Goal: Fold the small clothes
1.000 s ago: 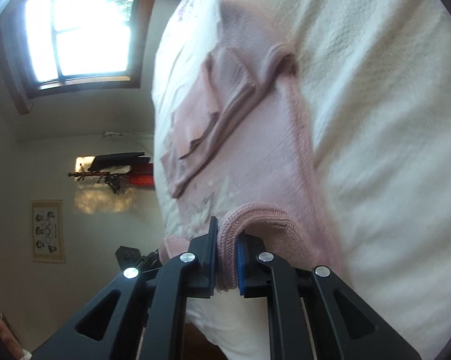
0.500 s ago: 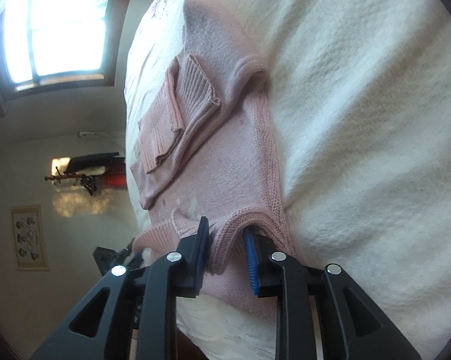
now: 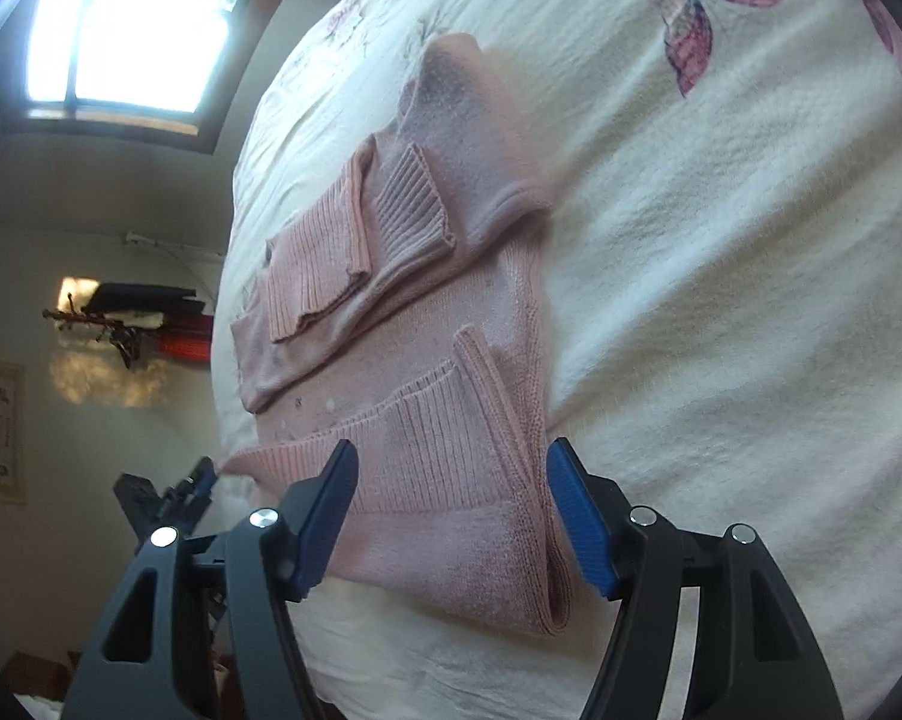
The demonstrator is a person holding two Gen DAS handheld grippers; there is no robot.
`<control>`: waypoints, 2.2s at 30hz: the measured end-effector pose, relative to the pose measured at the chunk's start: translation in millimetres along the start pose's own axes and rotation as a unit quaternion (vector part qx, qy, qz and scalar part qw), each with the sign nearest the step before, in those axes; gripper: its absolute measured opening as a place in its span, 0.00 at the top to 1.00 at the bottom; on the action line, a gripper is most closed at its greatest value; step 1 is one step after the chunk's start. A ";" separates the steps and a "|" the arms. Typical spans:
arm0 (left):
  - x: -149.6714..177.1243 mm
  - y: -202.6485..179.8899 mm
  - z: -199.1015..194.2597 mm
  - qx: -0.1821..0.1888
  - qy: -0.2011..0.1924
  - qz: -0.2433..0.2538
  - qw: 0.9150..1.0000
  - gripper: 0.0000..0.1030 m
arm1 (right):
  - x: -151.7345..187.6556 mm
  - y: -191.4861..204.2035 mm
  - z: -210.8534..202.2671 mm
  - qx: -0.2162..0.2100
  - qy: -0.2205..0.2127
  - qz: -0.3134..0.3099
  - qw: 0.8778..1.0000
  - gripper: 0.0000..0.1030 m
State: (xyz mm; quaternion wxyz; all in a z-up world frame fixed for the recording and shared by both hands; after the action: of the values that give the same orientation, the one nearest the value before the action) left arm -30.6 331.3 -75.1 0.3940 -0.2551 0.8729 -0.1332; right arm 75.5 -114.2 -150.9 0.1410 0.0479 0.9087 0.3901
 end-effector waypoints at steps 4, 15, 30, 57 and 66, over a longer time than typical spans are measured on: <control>6.2 -7.5 14.9 0.002 0.023 0.047 0.999 0.61 | 6.4 7.1 3.8 0.011 0.005 -0.027 1.000 0.35; 30.7 -15.2 69.8 0.016 0.100 0.102 0.990 0.61 | 12.1 15.8 19.4 0.014 0.020 -0.044 0.999 0.35; 45.1 -32.6 78.6 0.029 0.129 0.124 0.983 0.87 | 2.8 35.0 32.4 0.069 0.022 -0.173 0.982 0.35; 39.5 -33.7 73.8 0.038 0.116 0.087 0.989 0.90 | 7.0 27.7 63.7 0.099 0.076 -0.271 0.954 0.90; -2.1 -54.1 37.3 0.052 0.049 0.081 0.994 0.91 | -18.0 64.7 26.9 0.041 0.023 -0.233 0.971 0.90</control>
State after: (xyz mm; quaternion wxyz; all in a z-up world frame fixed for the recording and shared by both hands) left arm 17.1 286.1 -74.8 0.3732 -0.1559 0.9007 -0.1588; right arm 99.1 -54.3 -117.9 0.2056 -0.1686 0.9129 0.3097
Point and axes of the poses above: each gripper's, at about its wrist camera, not at the fingertips, and z roughly the way its jaws point, y to its left, x to its underside, the point moved 9 cm from there along z, roughly the way its jaws point, and after that the axes turned 12 degrees about -y, right-handed, at the moved point
